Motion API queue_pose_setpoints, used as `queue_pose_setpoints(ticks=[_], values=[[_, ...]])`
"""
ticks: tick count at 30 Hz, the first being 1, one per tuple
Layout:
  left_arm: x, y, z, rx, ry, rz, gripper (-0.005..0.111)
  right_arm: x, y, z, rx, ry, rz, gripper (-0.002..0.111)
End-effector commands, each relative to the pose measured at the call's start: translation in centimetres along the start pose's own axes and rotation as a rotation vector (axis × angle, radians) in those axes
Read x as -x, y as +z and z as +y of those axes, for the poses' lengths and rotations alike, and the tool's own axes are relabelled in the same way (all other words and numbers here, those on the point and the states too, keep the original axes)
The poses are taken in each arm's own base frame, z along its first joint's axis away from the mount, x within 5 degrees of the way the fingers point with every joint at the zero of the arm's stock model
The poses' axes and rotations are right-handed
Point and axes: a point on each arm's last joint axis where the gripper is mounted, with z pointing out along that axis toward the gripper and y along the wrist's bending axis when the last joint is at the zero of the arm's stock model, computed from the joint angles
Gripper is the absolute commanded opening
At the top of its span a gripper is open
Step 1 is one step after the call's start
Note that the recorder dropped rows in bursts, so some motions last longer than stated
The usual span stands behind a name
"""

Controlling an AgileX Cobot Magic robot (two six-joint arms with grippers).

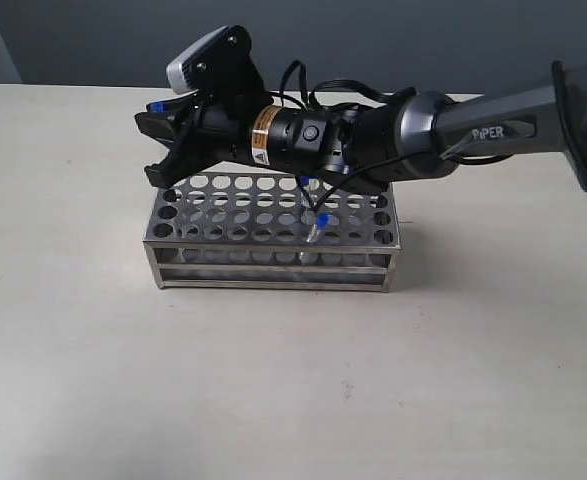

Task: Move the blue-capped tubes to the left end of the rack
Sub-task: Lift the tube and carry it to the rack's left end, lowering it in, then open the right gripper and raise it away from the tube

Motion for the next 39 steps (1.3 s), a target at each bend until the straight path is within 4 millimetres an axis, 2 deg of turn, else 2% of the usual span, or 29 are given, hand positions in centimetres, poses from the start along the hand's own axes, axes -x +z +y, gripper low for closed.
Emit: queue_pose_setpoints(ticks=[1, 5, 14, 39], values=[[0.2, -0.1, 0.0, -0.003, -0.002, -0.014, 0.001, -0.8, 0.3, -0.2, -0.009, 0.005, 0.032, 0.0], [0.2, -0.1, 0.0, -0.003, -0.002, -0.014, 0.001, -1.7, 0.5, -0.2, -0.008, -0.009, 0.052, 0.0], [0.2, -0.1, 0.0, -0.003, -0.002, -0.014, 0.001, -2.2, 0.5, -0.6, -0.035, -0.048, 0.098, 0.0], [0.2, -0.1, 0.0, -0.003, -0.002, -0.014, 0.001, -2.5, 0.4, -1.1, -0.09, -0.037, 0.127, 0.001]])
